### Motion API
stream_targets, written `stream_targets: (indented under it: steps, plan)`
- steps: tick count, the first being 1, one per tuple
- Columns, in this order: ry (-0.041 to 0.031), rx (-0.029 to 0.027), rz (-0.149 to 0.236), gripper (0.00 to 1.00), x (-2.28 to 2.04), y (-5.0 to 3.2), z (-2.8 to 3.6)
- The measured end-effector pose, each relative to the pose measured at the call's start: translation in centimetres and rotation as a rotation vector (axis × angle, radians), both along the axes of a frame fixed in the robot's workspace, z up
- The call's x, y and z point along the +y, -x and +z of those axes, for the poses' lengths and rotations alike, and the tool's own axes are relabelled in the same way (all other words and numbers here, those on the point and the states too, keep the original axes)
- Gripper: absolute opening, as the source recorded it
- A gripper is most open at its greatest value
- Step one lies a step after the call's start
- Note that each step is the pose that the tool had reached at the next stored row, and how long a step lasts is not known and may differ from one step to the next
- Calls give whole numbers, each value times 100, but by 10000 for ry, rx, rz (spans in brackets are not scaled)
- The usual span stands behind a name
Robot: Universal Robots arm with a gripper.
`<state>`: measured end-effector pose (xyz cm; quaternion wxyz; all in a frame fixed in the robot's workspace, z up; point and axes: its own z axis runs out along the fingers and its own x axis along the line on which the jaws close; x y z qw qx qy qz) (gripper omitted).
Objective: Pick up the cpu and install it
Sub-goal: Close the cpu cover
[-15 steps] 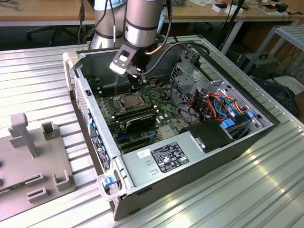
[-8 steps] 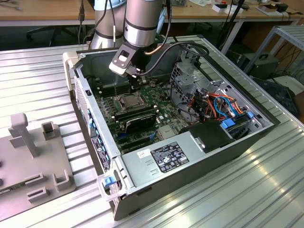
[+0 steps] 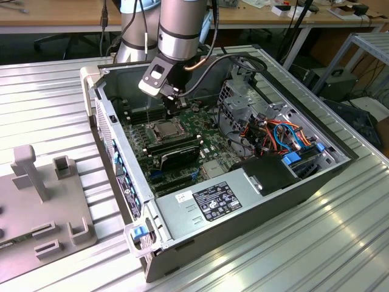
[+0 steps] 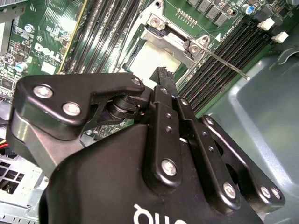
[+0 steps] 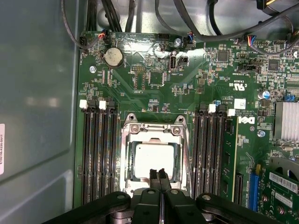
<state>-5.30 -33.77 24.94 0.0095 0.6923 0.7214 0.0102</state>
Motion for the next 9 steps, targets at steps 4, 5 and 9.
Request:
stream_targets:
  steps: [4,5,9]
  plan:
    - [1,0,0,11,0,7,0]
    - [1,0,0,11,0,11,0]
    - [1,0,0,11,0,20,0]
